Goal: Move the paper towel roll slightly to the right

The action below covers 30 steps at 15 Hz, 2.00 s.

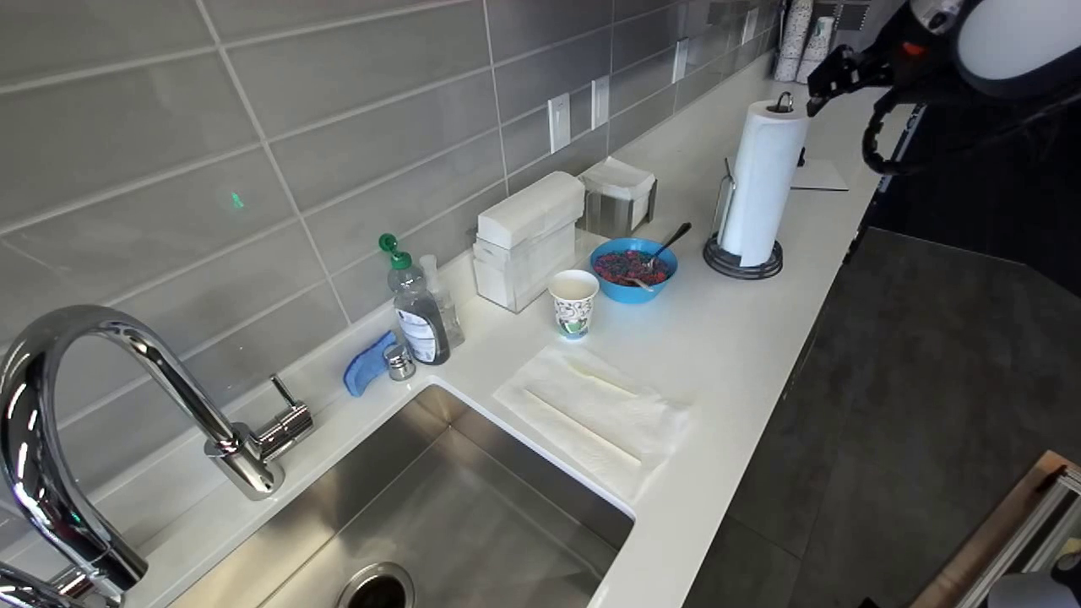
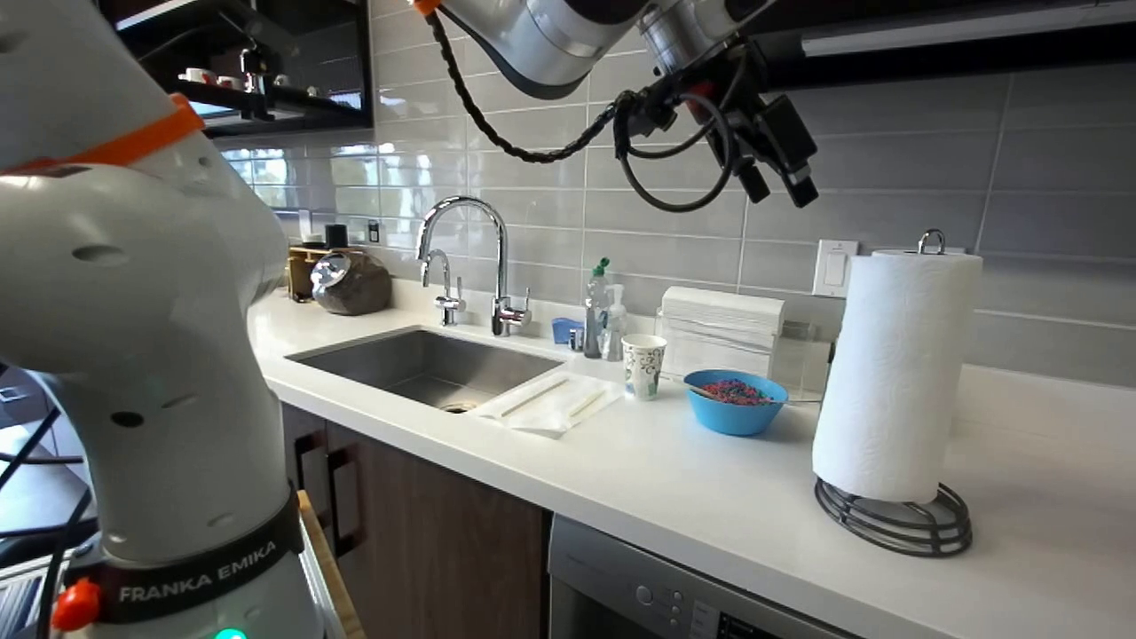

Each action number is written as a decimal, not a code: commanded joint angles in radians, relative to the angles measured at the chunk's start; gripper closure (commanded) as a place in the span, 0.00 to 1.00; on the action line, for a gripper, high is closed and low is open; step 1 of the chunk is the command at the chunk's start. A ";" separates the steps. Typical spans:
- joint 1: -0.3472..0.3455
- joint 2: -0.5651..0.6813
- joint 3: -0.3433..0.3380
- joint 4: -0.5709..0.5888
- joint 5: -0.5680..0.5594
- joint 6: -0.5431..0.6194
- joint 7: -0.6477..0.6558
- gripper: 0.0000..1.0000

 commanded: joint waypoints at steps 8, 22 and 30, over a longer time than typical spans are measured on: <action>-0.074 0.188 0.072 0.145 -0.131 0.046 0.227 0.00; -0.190 0.498 0.055 0.374 -0.397 0.321 0.254 0.00; -0.183 0.567 0.048 0.433 -0.468 0.277 0.276 0.54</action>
